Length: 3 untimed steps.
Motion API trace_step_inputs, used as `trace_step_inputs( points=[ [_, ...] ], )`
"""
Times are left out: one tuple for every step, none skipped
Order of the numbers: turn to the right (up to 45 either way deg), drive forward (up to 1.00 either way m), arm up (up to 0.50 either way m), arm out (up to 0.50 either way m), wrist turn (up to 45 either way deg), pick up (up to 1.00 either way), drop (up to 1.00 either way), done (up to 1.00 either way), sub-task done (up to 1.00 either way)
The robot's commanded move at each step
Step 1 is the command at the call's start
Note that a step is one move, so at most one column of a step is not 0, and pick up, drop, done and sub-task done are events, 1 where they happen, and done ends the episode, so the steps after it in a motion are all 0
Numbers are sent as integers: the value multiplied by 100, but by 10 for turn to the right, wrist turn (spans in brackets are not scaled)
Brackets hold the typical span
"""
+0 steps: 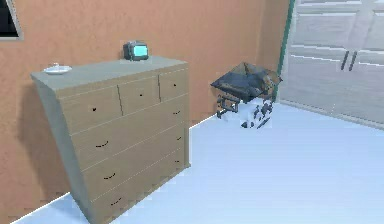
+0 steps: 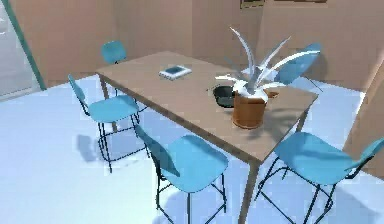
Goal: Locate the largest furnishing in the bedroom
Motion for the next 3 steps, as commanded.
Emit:
trace_step_inputs(
  points=[
    [0, 40, 0, 0, 0, 0, 0, 0, 0],
    [390, 0, 0, 0, 0, 0, 0, 0, 0],
    [0, 100, 0, 0, 0, 0, 0, 0, 0]
  ],
)
